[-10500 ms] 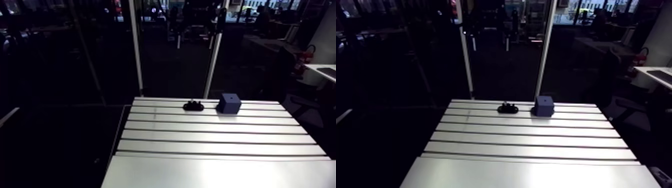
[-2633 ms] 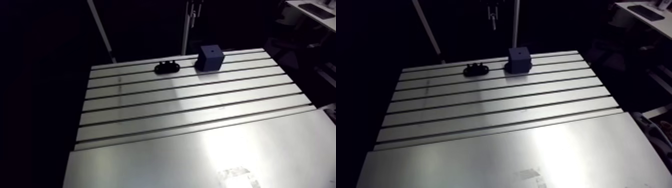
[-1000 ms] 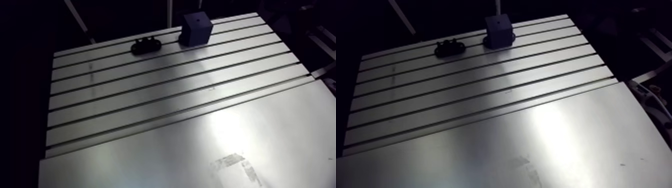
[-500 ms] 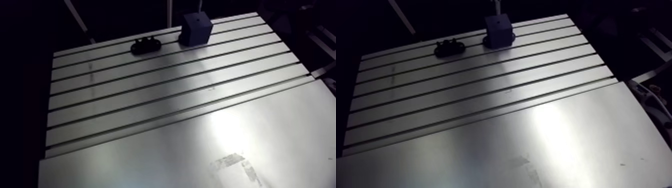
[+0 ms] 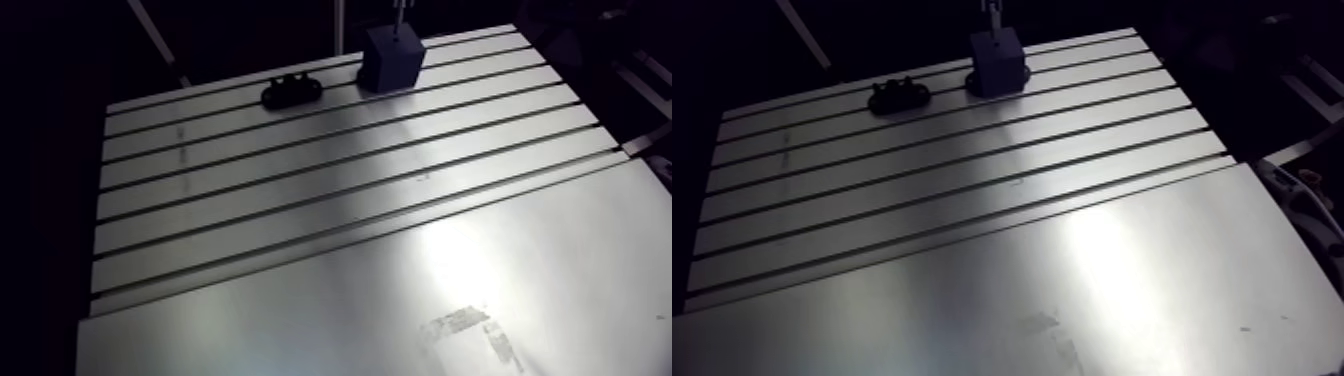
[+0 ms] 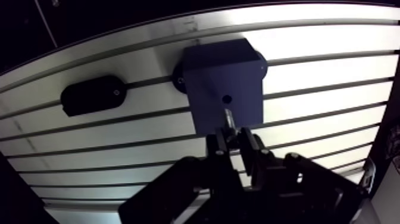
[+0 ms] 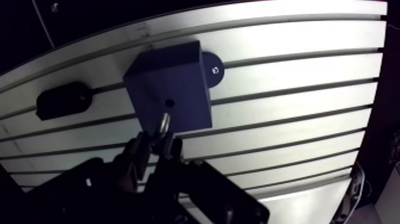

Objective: Pick up the M10 bolt and insert it into the hole until fully seated.

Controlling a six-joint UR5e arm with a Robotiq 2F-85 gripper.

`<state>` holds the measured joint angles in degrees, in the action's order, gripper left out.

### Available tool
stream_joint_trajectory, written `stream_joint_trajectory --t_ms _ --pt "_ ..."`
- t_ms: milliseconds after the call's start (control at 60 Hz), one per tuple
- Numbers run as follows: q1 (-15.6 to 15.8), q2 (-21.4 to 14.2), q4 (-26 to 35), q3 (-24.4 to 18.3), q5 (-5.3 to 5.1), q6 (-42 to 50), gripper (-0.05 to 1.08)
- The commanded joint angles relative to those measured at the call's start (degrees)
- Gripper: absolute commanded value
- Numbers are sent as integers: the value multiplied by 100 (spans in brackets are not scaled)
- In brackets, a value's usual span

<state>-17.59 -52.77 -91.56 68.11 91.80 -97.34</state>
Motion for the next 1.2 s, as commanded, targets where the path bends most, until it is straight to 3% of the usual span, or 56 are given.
stream_joint_trajectory --t_ms 17,1200 --pt "-8 1 -7 -4 0 0 108" --pt "-25 71 -114 -22 -8 9 107"
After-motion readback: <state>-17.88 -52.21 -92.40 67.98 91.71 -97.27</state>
